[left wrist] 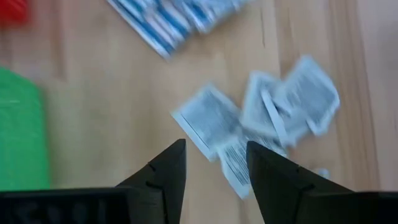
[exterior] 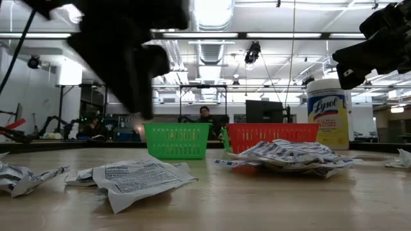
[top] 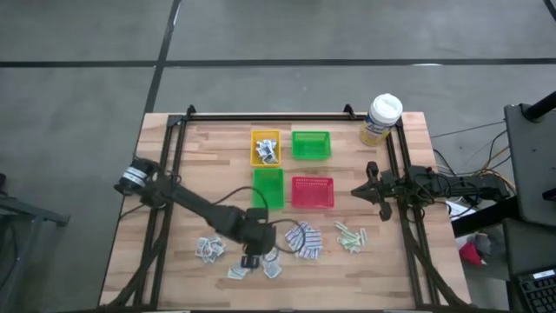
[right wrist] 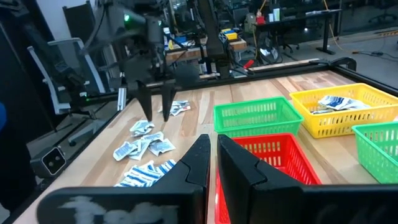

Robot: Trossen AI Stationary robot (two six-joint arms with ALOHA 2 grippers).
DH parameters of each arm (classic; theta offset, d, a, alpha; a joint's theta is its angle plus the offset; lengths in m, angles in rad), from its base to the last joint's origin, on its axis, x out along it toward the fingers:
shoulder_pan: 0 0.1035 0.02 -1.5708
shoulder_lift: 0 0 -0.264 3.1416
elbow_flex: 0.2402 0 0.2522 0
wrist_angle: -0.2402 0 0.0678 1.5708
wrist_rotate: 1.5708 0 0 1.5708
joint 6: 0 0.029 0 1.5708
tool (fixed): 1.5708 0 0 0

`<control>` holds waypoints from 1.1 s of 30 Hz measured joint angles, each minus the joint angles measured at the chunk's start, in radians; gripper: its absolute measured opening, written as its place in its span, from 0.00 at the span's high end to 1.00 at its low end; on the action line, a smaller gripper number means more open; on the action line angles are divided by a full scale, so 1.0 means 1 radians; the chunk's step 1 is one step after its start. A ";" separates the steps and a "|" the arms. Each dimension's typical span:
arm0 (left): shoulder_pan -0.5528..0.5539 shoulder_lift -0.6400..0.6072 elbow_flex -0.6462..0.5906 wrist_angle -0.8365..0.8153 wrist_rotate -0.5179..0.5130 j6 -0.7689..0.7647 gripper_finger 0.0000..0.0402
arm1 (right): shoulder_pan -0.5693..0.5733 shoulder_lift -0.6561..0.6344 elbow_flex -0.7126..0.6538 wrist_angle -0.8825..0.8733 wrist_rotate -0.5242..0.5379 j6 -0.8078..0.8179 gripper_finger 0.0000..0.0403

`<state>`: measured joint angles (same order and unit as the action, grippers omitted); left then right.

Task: Pick & Place First Aid Supplies
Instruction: Put the blue alcohol pad into the yellow bin

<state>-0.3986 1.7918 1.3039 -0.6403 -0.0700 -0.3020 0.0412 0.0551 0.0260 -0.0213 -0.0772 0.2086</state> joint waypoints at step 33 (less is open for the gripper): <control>0.054 0.150 0.080 0.006 0.031 0.265 0.60 | 0.000 0.000 0.000 0.000 0.000 0.000 0.93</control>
<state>-0.3451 1.9423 1.3837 -0.6339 -0.0390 -0.0372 0.0410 0.0551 0.0261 -0.0212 -0.0772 0.2089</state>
